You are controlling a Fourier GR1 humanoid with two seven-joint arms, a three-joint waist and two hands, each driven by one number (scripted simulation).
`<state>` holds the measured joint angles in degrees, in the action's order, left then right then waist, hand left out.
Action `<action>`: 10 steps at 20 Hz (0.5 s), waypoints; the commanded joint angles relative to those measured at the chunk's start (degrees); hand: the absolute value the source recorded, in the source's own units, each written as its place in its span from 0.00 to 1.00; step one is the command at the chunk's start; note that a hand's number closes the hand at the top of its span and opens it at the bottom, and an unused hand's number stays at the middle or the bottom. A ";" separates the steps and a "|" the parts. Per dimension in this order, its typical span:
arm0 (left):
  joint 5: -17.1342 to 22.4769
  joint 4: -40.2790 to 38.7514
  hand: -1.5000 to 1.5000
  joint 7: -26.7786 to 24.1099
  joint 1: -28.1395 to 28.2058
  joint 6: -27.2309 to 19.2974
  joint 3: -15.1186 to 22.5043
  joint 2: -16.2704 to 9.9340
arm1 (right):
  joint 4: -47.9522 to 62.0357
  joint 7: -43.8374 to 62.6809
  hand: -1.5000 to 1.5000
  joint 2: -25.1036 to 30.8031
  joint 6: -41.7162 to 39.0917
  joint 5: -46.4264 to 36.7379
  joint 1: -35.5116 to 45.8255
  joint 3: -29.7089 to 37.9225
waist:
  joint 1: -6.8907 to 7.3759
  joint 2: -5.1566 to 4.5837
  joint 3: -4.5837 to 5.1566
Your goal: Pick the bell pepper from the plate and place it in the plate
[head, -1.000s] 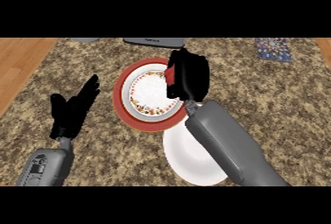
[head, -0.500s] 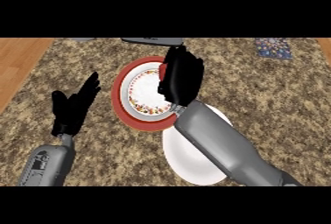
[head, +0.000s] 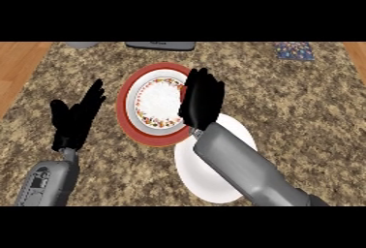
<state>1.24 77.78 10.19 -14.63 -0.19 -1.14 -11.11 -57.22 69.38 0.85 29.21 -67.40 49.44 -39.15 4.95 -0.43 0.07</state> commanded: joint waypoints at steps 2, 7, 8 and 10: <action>-0.14 -0.87 0.50 -1.31 0.06 -0.38 -0.19 0.64 | 2.70 10.56 1.00 -0.81 4.70 6.79 -3.61 -2.45 | -0.49 -0.46 -0.06; -0.31 -1.17 0.50 -0.92 0.17 -0.35 -0.81 -0.11 | -0.13 5.95 0.00 -0.81 9.28 17.43 -5.38 -4.11 | -0.89 -0.29 -0.10; -0.35 3.11 0.50 -0.20 2.90 -1.15 -0.17 0.53 | 1.75 3.87 0.00 -0.81 11.52 17.14 -5.96 -4.48 | -1.24 0.03 -0.12; 0.39 3.43 0.50 0.86 2.04 0.06 -0.73 -0.53 | 3.53 2.35 0.00 -0.82 16.26 17.62 -3.43 -6.24 | -0.87 -0.05 -0.12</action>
<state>1.19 78.67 9.73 -13.34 -0.43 -1.73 -11.22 -55.37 64.33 0.70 36.99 -52.80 44.30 -42.32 4.07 -0.61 -0.03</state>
